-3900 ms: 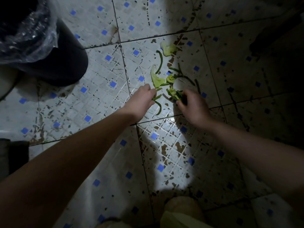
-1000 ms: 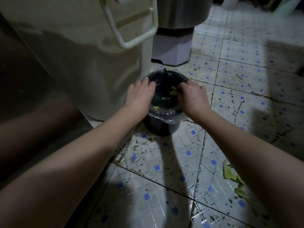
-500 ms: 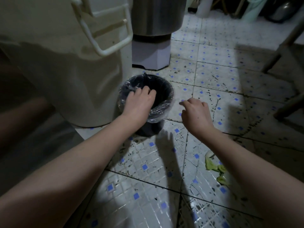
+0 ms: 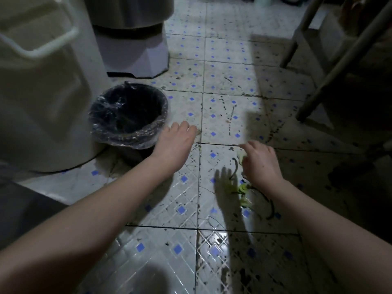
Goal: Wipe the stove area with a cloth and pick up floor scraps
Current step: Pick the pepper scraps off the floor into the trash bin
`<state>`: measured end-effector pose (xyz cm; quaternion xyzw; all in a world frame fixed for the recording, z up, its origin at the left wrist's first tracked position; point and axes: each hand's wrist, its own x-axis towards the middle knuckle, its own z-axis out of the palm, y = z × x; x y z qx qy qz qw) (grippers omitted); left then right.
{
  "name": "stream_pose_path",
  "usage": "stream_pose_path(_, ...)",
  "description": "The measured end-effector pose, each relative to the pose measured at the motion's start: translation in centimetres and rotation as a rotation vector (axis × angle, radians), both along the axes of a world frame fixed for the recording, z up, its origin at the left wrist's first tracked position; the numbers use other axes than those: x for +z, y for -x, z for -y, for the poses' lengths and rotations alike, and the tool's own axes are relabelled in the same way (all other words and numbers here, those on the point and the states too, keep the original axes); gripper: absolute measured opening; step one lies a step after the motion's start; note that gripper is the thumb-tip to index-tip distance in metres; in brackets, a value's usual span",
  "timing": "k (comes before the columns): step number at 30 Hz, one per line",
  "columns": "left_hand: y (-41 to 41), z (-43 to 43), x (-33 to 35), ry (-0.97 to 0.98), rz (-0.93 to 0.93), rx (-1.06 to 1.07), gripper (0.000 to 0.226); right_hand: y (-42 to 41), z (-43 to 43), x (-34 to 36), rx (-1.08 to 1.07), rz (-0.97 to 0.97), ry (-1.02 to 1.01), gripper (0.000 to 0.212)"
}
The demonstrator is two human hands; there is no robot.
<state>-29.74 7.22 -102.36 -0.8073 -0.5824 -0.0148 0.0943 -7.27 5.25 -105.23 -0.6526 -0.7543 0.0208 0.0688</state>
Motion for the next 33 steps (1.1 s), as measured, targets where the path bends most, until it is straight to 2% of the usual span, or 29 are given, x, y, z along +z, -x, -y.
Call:
stream_pose_path(3,-2.0,-0.2,-0.9,0.037,-0.019,-0.047,0.037,-2.4,0.8,-1.3,-0.071,-0.029,0.047,0.044)
stream_pose_path(6,-3.9,-0.3,-2.2,0.077,-0.035,-0.090,0.043,-4.3,1.8,-2.8,-0.158,-0.151,0.104,0.036)
stream_pose_path(8,-5.0,-0.4,-3.3,0.128,-0.033,-0.124,0.047,-5.5,2.6,-3.9,-0.230,-0.232,0.125,0.025)
stream_pose_path(11,-6.5,-0.6,-5.3,0.200,-0.044,-0.186,0.050,-7.3,3.6,-5.1,-0.281,-0.227,0.171,0.004)
stream_pose_path(16,-8.5,-0.4,-8.6,0.314,-0.098,-0.302,0.049,-9.1,4.5,-6.7,-0.395,-0.213,0.290,0.035)
stream_pose_path(23,-11.0,0.2,-11.0,0.432,-0.137,-0.391,0.062,-10.4,5.4,-9.1,-0.426,-0.227,0.360,0.032)
stream_pose_path(28,-11.5,0.0,-11.8,0.453,-0.186,-0.432,0.058,-10.7,5.6,-10.0,-0.422,-0.250,0.328,0.029)
stream_pose_path(33,-11.5,-0.8,-12.6,0.444,-0.216,-0.419,0.057,-10.0,5.2,-10.3,-0.415,-0.288,0.355,0.035)
